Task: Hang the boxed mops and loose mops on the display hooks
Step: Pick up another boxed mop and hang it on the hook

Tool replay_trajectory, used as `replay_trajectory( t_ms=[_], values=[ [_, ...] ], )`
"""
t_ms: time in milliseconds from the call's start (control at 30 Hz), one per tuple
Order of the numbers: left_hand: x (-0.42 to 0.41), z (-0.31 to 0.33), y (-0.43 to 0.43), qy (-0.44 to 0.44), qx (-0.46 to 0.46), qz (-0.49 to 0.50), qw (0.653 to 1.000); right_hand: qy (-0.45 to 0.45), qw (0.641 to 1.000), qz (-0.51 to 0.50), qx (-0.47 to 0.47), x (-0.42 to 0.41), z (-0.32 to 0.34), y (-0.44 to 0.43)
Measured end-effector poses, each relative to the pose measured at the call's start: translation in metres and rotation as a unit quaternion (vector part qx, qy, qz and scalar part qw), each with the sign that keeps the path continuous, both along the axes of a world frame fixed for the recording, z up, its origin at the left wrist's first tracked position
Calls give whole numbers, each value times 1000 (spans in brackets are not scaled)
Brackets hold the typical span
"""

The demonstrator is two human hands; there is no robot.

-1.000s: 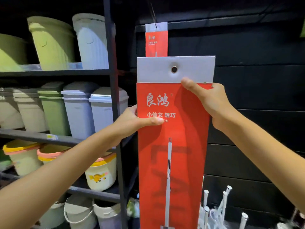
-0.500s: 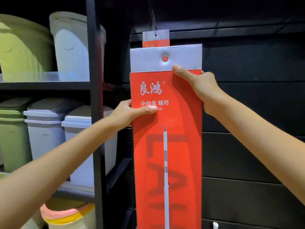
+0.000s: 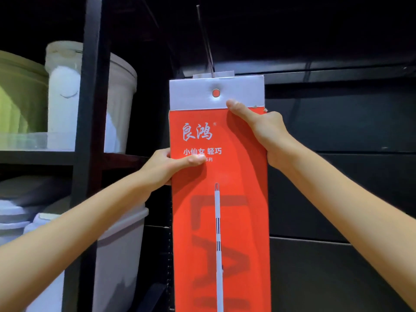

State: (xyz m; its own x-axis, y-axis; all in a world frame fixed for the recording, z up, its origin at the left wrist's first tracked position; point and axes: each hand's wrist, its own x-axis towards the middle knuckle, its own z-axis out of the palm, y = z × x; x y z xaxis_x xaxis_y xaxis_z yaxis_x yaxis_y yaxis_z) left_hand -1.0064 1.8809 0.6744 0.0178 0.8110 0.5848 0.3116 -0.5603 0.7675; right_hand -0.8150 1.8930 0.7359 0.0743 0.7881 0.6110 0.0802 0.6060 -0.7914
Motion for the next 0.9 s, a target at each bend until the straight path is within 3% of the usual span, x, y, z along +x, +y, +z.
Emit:
replay_trajectory(
  t_ms=[567,900],
  values=[
    [-38,105,52,9,25,16,1000,25,999,19,24,-41,102,43],
    [-37,165,64,-44,49,14,998,39,996,55,62,-43,171,54]
  ],
)
